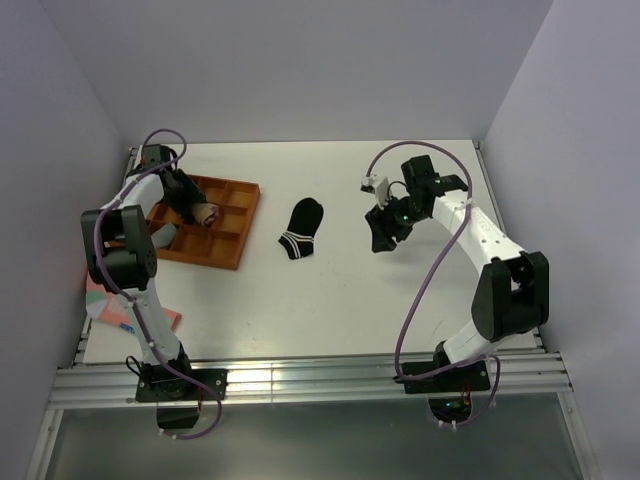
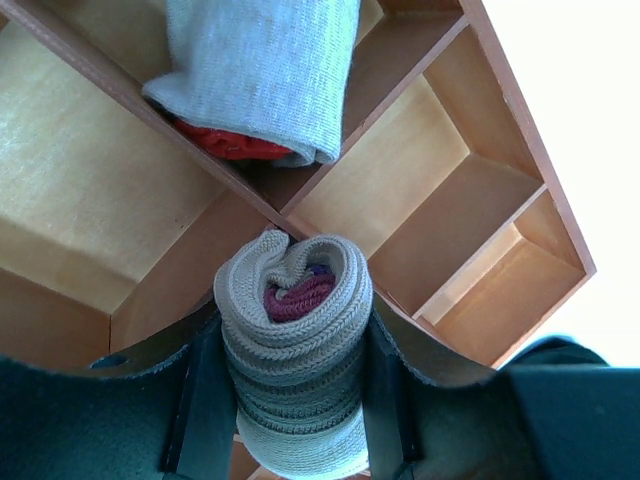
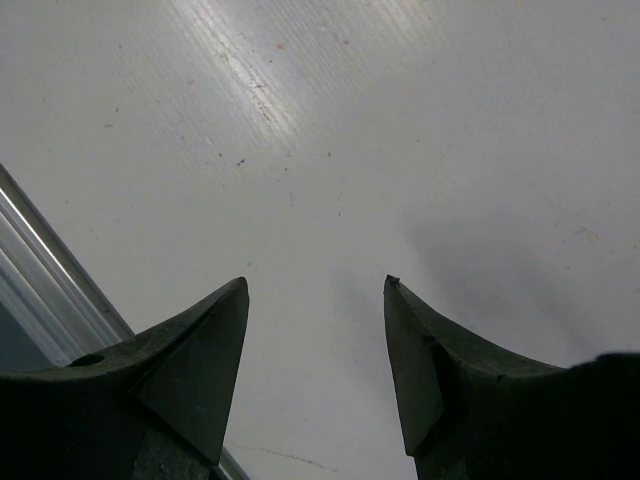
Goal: Roll the socks
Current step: Place the sock in the storage box.
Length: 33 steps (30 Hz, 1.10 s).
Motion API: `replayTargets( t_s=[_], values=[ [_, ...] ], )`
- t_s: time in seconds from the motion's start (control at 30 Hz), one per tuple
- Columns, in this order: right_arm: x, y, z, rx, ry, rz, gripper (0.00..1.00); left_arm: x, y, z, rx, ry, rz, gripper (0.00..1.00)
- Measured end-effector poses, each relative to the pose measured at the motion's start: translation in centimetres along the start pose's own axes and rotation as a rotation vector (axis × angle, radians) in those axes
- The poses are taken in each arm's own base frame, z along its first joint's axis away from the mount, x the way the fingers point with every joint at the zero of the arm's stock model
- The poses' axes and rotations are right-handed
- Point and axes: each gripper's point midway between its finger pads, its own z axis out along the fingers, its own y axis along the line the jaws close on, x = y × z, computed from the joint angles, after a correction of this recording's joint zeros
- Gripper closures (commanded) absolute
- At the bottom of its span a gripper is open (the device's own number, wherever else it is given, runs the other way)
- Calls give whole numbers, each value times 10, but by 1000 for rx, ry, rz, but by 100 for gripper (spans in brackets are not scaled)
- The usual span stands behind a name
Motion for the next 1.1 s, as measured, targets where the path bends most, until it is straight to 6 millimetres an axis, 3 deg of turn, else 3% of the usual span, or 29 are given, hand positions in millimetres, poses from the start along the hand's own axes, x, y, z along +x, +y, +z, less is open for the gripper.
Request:
replayTargets(
  t_s=[0.33,0.57,0.73,1.1],
  values=[
    [-5,-12,-2,52,19,25,36,-8,-11,10,99,-18,-21,100],
    [-45,-26,-27,121,-26,-7,36,-8,-12,4,113,6,-26,100],
    [-55,-28,-35,126,-23,-13,36,-11,-15,-8,94,30,-16,100],
    [-50,-29,-18,83,31,-3,36,-12,-7,-16,28,55,22,100]
  ],
)
